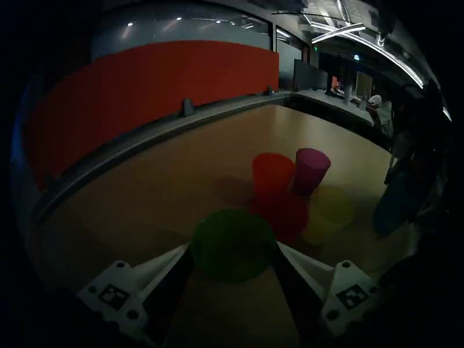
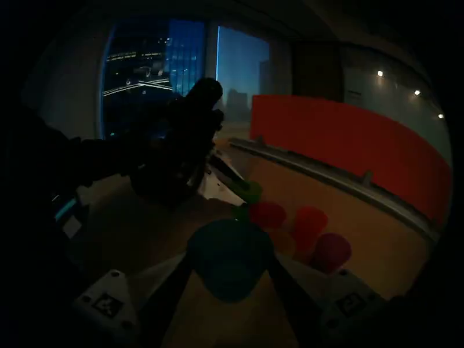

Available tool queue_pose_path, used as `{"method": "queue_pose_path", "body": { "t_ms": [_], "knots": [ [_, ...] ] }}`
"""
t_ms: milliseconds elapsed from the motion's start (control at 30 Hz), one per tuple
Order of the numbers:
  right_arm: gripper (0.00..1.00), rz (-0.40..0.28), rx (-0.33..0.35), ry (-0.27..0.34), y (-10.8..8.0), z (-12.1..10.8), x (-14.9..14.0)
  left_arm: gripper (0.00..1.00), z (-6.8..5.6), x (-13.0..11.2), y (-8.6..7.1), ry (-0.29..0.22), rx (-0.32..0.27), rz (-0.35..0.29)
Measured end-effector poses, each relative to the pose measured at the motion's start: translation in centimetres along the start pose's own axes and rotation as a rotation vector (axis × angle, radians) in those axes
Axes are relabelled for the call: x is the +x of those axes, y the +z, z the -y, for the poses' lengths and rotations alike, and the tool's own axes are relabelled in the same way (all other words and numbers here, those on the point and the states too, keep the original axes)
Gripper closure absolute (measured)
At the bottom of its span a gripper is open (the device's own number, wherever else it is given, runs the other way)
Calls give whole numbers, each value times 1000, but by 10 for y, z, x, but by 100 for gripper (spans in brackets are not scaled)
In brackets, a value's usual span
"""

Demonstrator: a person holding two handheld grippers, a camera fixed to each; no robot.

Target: Pour water

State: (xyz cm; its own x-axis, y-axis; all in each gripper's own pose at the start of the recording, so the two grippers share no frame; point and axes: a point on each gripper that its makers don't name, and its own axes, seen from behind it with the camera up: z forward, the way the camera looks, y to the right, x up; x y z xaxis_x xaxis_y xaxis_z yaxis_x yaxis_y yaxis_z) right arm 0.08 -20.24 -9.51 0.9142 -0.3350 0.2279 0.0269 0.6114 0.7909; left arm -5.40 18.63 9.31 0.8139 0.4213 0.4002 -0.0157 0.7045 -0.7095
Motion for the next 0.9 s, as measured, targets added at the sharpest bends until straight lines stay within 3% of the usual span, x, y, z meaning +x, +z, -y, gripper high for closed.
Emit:
{"method": "queue_pose_path", "body": {
  "t_ms": [600, 900],
  "knots": [
    [8, -93, -50, -6, -24, 3, 40, 13, -11, 51, -82, -3, 59, -210],
    [8, -133, -70, -9, -32, 7, 56, 12, -31, 76, -125, 3, 41, -338]
  ]
}}
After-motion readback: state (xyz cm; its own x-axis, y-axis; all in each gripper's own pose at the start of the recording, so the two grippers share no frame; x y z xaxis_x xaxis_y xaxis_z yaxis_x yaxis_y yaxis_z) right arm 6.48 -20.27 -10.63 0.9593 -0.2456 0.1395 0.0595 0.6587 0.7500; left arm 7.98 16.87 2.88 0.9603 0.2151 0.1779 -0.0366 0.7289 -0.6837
